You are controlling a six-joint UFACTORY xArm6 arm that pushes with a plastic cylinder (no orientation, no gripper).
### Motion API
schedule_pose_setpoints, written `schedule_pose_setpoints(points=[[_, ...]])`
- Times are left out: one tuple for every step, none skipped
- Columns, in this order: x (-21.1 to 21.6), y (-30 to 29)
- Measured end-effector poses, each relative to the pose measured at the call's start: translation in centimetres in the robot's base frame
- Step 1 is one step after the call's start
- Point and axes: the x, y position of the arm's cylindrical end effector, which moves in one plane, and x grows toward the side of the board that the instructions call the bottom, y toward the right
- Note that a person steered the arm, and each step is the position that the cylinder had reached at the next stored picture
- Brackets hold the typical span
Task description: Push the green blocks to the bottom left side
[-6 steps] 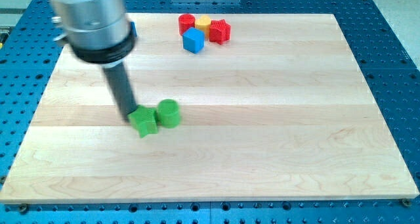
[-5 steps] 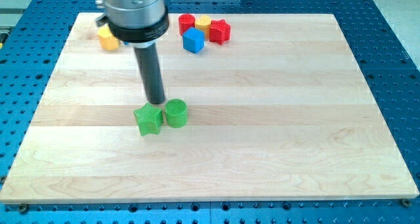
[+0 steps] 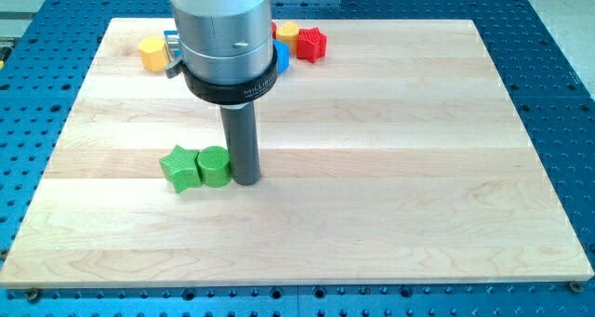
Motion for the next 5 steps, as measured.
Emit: schedule_pose_setpoints(points=[[-0.3,-4.5],[-1.1,-5.6],[-2.0,-6.2],[-2.6,-7.3],[-3.2,-9.0]])
